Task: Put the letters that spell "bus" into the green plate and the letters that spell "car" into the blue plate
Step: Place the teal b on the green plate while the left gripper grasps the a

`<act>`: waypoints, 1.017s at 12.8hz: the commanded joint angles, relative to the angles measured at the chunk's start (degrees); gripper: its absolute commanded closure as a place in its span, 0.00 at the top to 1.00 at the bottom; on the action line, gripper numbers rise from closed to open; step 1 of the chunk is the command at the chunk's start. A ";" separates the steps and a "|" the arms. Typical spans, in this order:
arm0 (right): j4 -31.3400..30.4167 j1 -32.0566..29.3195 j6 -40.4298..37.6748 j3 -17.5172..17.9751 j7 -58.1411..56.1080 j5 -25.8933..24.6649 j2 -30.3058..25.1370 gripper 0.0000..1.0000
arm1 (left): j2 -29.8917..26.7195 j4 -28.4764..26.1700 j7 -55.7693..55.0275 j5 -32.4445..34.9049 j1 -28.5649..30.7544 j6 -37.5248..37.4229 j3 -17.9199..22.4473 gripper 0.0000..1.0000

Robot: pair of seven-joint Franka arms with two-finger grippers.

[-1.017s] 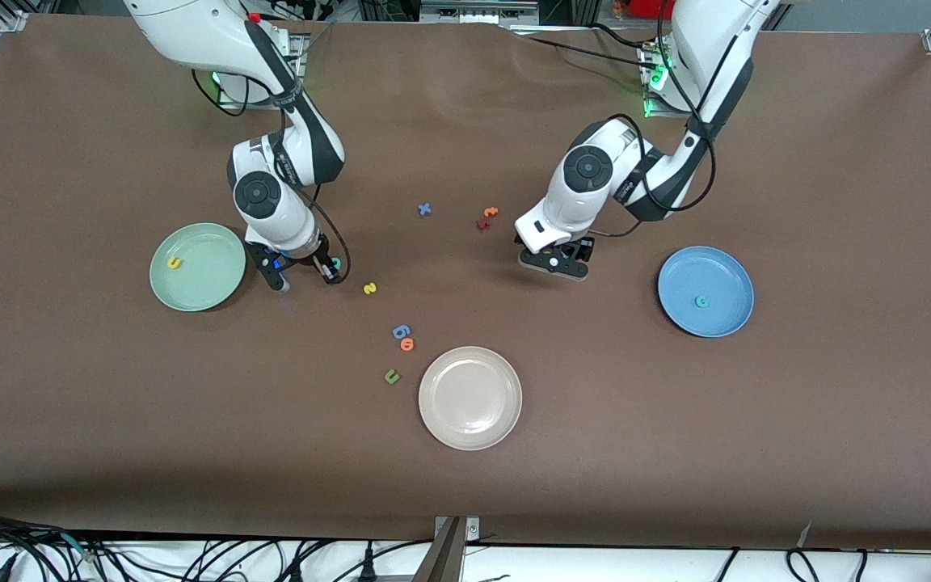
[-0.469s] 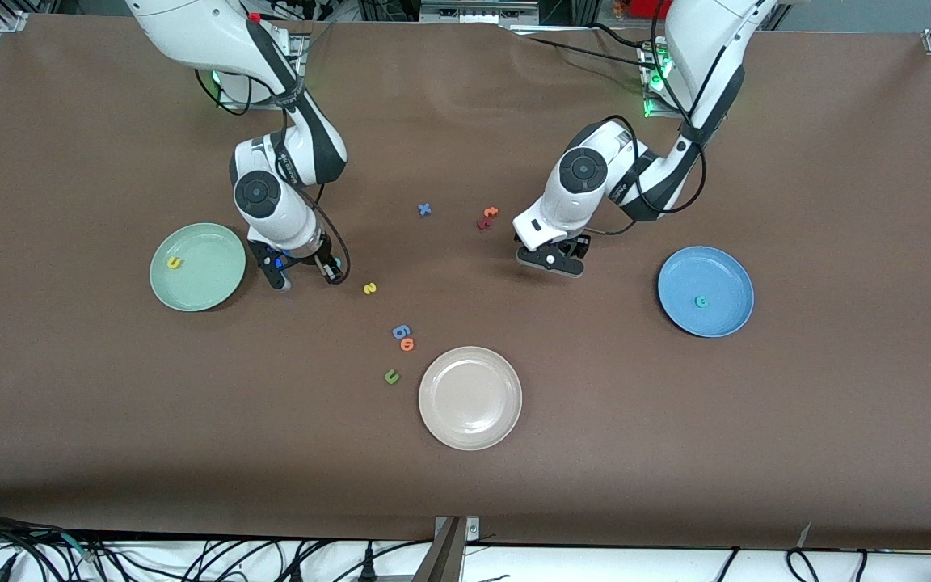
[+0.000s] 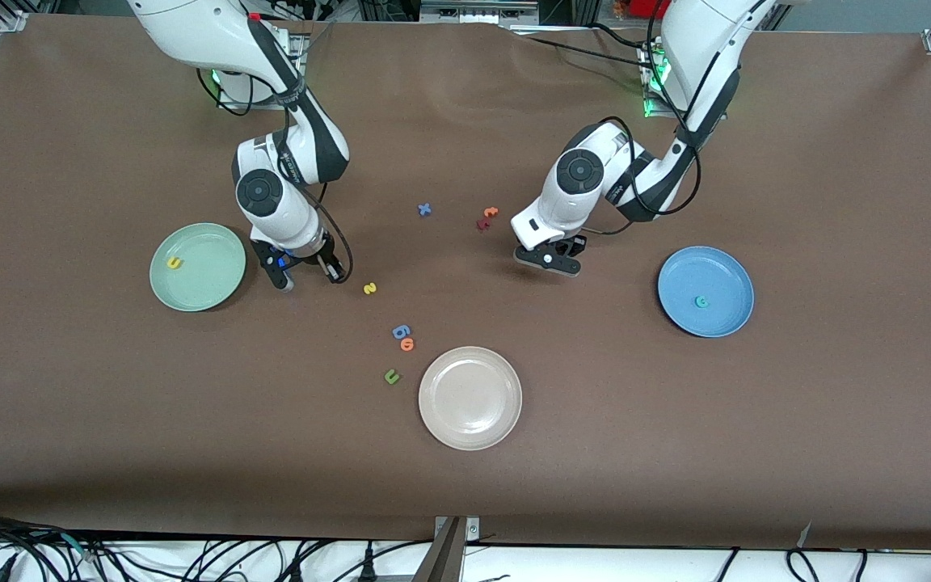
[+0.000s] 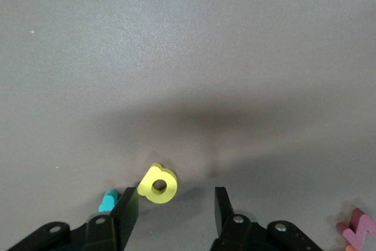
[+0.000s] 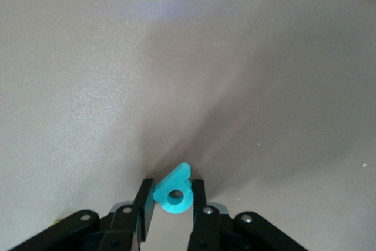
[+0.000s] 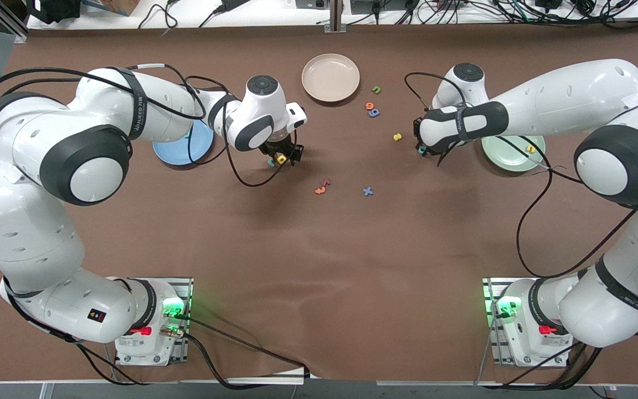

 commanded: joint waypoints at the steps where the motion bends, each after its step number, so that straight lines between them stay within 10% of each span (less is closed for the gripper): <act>1: -0.56 0.20 0.24 0.27 -0.19 1.08 -0.28 0.05 | 0.84 -0.29 -1.45 2.16 -0.13 1.80 0.21 0.61; 6: 6.89 0.11 -22.28 -3.58 -3.69 0.20 -8.70 0.05 | 1.02 0.06 -1.45 3.21 0.39 1.80 0.39 0.61; 13: 10.34 0.11 -41.94 -19.56 -30.55 -0.50 -15.49 0.05 | 1.64 0.50 -1.45 3.31 0.48 1.80 0.65 0.55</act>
